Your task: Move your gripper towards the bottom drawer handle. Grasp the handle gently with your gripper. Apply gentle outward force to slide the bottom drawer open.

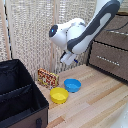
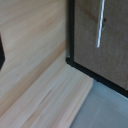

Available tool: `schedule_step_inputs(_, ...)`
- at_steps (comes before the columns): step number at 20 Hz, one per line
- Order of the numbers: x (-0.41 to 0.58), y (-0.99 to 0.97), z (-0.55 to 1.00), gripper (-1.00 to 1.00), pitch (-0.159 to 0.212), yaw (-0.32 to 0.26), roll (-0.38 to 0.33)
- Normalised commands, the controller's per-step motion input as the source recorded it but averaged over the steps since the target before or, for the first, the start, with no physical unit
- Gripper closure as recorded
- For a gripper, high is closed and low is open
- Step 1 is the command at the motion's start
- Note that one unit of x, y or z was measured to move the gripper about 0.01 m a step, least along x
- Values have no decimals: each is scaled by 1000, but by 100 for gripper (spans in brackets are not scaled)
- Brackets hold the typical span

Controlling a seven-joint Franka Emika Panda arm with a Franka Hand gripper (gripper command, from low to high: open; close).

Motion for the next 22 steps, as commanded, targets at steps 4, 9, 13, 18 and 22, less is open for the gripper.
schedule_step_inputs(4, -11, -677, -192, -100, 59, 135, -117)
schedule_step_inputs(9, 3, -776, -274, -100, 51, 138, -64)
schedule_step_inputs(13, 1, -561, -288, -100, 0, 59, -201)
schedule_step_inputs(18, 8, -273, -135, -100, 15, -41, -361)
schedule_step_inputs(22, 7, -294, -113, -100, 42, -73, -375)
